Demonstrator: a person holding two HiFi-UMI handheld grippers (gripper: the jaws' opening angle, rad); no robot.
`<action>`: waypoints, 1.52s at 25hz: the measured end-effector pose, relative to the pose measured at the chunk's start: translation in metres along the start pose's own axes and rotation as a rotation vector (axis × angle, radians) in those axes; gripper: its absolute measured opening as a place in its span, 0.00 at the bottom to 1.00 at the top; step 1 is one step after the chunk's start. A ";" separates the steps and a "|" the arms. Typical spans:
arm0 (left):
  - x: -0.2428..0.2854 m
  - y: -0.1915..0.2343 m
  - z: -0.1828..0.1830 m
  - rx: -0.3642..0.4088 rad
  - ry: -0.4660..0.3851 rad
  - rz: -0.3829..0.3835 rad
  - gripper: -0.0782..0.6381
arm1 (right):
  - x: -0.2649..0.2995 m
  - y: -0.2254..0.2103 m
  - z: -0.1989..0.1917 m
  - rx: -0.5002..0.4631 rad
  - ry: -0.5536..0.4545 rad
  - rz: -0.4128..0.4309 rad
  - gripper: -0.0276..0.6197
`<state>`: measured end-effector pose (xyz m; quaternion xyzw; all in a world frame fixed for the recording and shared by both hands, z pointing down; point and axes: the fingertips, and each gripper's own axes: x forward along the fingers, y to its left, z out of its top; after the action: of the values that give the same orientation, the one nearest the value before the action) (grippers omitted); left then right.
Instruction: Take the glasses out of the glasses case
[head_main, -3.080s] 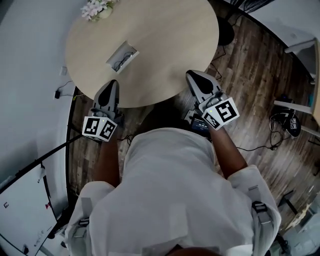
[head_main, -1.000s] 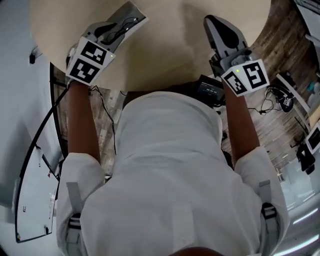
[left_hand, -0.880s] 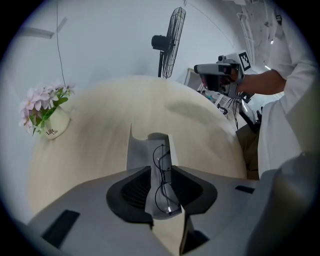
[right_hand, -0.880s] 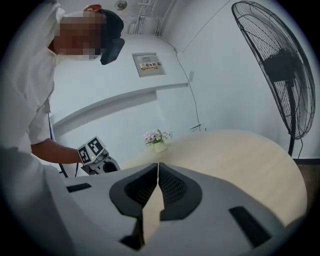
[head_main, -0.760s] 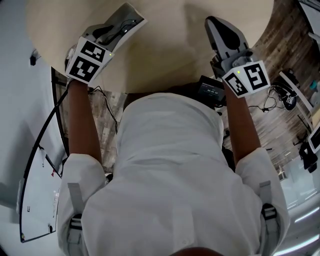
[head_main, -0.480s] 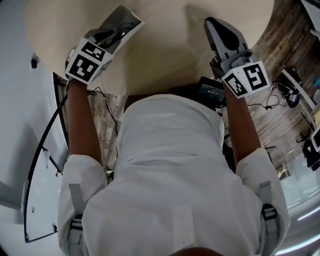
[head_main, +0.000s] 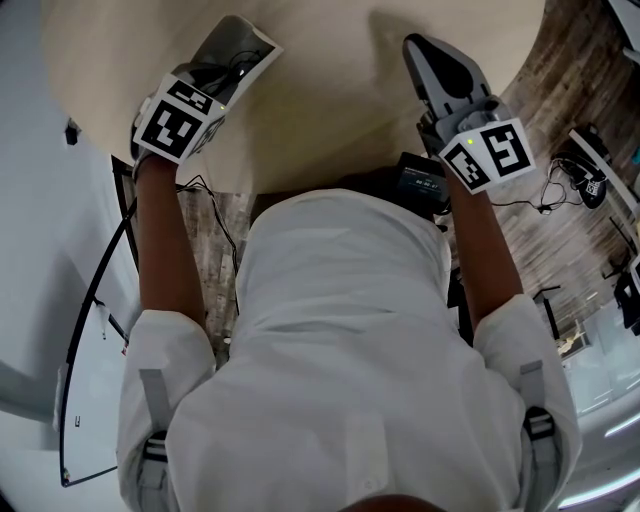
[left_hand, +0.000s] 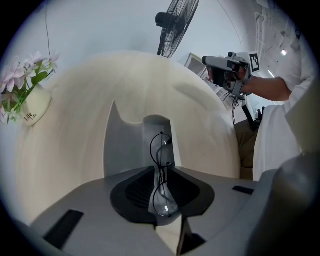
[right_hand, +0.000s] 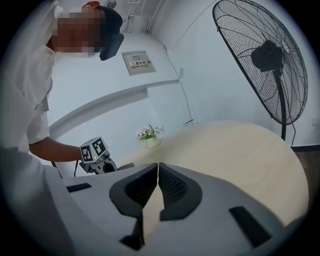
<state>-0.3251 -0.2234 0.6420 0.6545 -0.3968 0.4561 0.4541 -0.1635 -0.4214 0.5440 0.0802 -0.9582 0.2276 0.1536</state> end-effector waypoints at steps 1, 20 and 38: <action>0.000 -0.001 0.000 -0.004 0.010 -0.007 0.23 | -0.001 0.000 -0.001 0.003 0.001 -0.002 0.08; -0.047 0.013 0.013 -0.075 -0.155 0.131 0.15 | -0.017 0.012 0.018 -0.063 -0.030 -0.024 0.08; -0.256 -0.023 0.020 -0.260 -0.918 0.212 0.15 | -0.079 0.119 0.121 -0.276 -0.263 -0.044 0.08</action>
<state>-0.3679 -0.2092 0.3877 0.6817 -0.6743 0.1109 0.2614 -0.1472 -0.3653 0.3658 0.1086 -0.9901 0.0783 0.0416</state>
